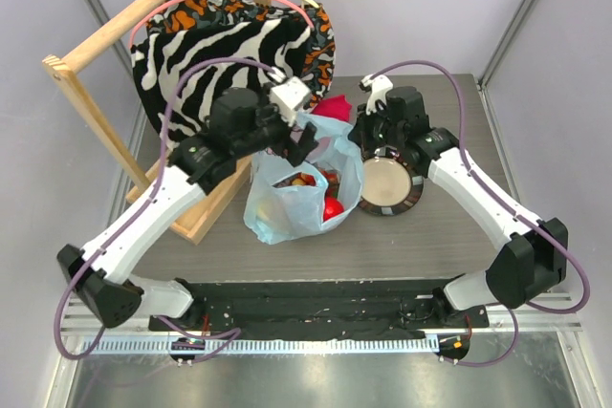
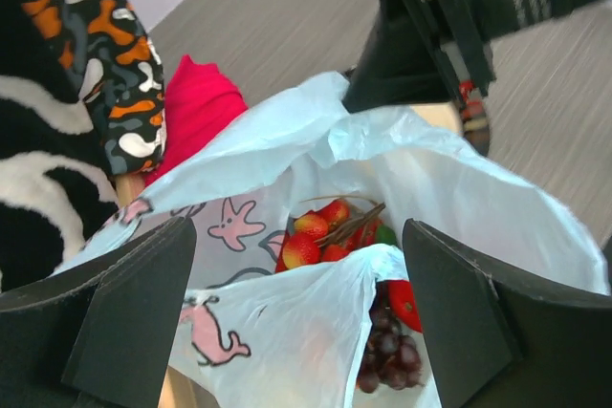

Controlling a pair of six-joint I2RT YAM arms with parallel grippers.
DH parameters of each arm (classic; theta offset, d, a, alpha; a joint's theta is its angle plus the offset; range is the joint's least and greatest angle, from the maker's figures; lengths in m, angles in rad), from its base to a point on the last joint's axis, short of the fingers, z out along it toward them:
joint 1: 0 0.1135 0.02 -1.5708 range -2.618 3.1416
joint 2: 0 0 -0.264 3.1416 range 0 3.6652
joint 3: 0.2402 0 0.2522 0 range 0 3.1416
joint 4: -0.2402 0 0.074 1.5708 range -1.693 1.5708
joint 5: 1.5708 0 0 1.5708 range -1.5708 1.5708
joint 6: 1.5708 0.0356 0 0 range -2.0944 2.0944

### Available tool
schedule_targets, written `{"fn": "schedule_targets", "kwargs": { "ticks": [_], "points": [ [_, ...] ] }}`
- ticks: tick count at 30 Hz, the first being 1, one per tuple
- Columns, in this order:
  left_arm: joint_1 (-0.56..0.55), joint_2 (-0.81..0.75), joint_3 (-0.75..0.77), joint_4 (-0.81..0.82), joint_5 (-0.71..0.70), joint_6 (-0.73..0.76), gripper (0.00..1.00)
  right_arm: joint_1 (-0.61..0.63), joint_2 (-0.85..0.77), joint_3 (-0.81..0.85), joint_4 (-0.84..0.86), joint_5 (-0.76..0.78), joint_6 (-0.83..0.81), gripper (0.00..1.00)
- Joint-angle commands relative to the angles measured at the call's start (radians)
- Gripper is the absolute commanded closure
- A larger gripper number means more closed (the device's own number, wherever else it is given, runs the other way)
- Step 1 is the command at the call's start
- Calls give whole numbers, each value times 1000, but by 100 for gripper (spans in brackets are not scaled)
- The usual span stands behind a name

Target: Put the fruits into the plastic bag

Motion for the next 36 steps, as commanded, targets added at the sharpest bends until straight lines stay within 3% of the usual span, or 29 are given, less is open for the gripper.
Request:
{"fn": "schedule_targets", "kwargs": {
  "ticks": [1, 11, 17, 18, 22, 23, 26, 28, 31, 34, 35, 36],
  "points": [
    [-79, 126, 75, -85, -158, 162, 6, -41, -6, 11, 79, -86, 76, 99],
    [-147, 267, 124, -169, -336, 272, 7, -102, -24, -13, 122, -181, 116, 99],
    [-153, 300, 117, -249, -360, 302, 9, -119, -20, -16, 134, -195, 121, 99],
    [-153, 303, 114, -255, -359, 300, 11, -121, -20, -18, 137, -195, 124, 99],
    [-153, 304, 100, -304, -339, 289, 33, -132, -18, -20, 145, -193, 138, 99],
    [-153, 303, 98, -311, -337, 280, 34, -139, -17, -20, 148, -193, 142, 99],
    [-153, 297, 106, -341, -328, 256, 28, -145, -10, -18, 149, -193, 150, 99],
    [-153, 287, 110, -351, -321, 243, 16, -147, -9, -16, 151, -193, 152, 99],
    [-154, 283, 115, -375, -310, 236, 12, -147, -4, -20, 149, -193, 155, 99],
    [-154, 287, 117, -412, -316, 231, 12, -148, -7, -23, 151, -189, 155, 99],
    [-154, 290, 114, -418, -314, 230, 15, -148, -12, -26, 149, -186, 155, 99],
    [-154, 292, 107, -429, -320, 230, 26, -150, -12, -27, 149, -184, 155, 99]
  ]
}}
